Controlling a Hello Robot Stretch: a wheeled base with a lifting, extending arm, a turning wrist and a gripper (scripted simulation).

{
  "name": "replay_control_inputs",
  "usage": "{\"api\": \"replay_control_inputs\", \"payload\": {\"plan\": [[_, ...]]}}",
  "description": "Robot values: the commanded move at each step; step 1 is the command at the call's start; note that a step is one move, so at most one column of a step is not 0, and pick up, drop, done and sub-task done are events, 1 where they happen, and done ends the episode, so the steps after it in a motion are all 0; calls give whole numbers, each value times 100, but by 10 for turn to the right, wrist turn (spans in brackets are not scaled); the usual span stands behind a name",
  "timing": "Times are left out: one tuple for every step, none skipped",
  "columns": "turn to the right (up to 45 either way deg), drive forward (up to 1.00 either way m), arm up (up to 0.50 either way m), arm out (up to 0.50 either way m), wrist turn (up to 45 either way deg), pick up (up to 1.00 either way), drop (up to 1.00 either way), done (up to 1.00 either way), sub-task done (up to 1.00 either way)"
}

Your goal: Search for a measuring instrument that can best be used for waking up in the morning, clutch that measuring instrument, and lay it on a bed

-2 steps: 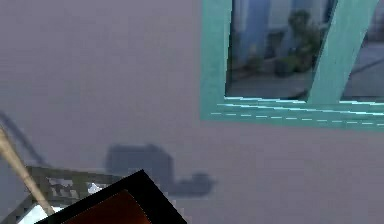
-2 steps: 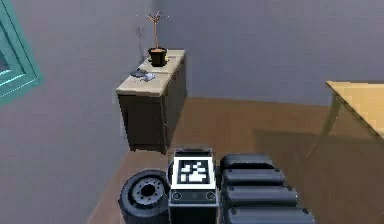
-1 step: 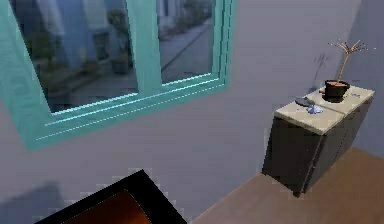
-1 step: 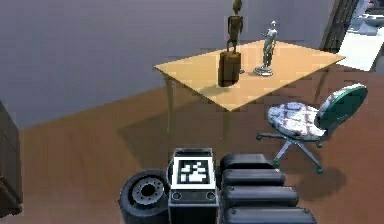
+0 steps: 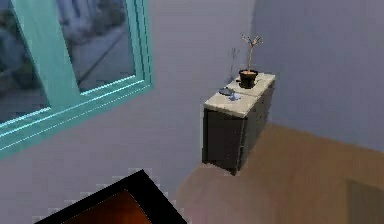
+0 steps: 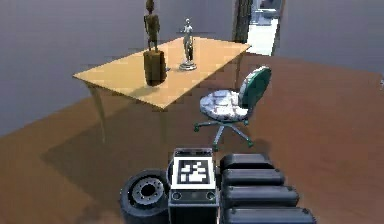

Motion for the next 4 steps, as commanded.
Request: {"api": "replay_control_inputs", "payload": {"plan": [[-450,0,0,0,0,0,0,0,0],[-450,0,0,0,0,0,0,0,0],[-300,0,0,0,0,0,0,0,0],[450,0,0,0,0,0,0,0,0]]}}
